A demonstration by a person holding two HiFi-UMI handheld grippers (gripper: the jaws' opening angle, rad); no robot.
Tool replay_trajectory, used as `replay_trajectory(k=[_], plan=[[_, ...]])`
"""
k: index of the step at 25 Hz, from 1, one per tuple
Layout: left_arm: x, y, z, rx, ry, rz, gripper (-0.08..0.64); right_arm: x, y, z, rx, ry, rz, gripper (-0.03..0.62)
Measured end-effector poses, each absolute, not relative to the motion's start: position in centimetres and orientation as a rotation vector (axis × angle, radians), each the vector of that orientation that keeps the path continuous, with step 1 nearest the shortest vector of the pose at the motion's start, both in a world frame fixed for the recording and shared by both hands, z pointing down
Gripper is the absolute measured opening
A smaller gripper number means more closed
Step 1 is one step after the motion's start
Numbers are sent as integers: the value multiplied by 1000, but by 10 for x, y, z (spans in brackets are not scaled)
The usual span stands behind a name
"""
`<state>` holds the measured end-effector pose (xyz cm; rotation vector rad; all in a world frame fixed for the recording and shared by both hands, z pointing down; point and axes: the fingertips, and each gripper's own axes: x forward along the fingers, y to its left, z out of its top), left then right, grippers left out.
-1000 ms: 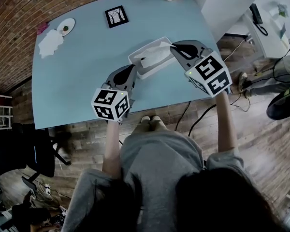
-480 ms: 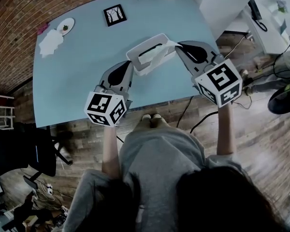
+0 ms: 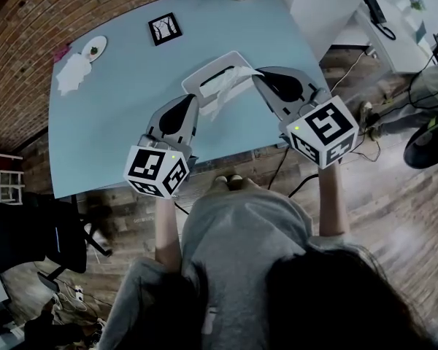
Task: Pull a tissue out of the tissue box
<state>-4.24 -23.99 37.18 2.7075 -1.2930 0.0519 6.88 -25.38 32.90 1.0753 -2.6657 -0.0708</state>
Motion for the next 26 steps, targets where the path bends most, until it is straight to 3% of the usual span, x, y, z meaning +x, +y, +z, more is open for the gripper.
replay_trajectory(k=[26], plan=[[-35,-246,375,2710,-1321,57,3,80,-259,342,1031,-2692,-80,0]])
